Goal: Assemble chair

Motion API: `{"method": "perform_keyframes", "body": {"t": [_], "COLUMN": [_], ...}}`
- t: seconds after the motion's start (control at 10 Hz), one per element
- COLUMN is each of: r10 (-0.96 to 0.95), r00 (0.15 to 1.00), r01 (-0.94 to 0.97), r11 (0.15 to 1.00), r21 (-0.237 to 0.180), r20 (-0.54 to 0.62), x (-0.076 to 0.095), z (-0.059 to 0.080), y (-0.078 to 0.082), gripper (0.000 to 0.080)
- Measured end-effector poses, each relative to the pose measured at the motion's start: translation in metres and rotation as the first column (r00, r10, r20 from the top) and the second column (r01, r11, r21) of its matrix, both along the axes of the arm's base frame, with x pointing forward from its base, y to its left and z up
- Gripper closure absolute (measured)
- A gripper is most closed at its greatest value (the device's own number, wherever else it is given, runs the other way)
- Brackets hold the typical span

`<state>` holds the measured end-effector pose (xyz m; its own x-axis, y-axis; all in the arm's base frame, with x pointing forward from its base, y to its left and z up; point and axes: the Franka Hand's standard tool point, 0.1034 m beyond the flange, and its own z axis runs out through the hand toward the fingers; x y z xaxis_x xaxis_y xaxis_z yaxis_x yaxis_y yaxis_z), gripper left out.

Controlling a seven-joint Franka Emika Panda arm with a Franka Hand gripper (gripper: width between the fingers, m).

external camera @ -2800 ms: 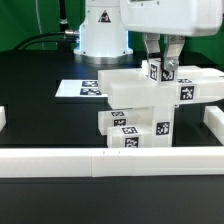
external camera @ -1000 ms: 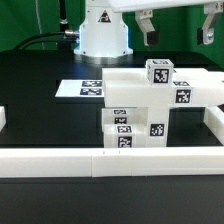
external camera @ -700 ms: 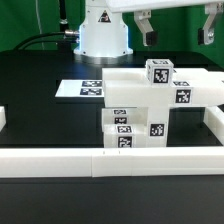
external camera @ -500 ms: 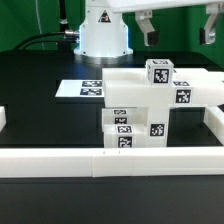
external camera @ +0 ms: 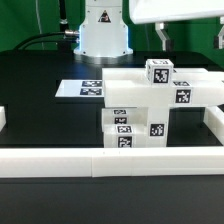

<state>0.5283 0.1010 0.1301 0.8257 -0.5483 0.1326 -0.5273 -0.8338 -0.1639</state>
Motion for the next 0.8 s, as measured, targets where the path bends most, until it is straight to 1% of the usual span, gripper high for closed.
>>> {"method": "perform_keyframes", "body": {"t": [0.2,0.3,0.4,0.5,0.6,0.8], "r10": [0.023,0.068,0.300,0.418,0.500,0.556], "r00": [1.000,0.998,0.953,0.907,0.864,0.830], "r01": [-0.023,-0.068,-0.295,-0.407,-0.484,-0.539], "r11": [1.000,0.998,0.950,0.902,0.857,0.820], "r21": [-0.005,-0.016,-0.099,-0.141,-0.177,-0.191], "r20": [0.000,0.004,0.047,0.054,0.060,0.045], "x": [-0.001,-0.001,-0.008,-0.019,-0.026,-0.026], "z": [-0.001,-0.001,-0.003,-0.009,-0.013,-0.013], "y": [0.000,0.000,0.006,0.007,0.006,0.005], "gripper": [0.0151,0.0151,0.0151,0.0151,0.0151,0.0151]}}
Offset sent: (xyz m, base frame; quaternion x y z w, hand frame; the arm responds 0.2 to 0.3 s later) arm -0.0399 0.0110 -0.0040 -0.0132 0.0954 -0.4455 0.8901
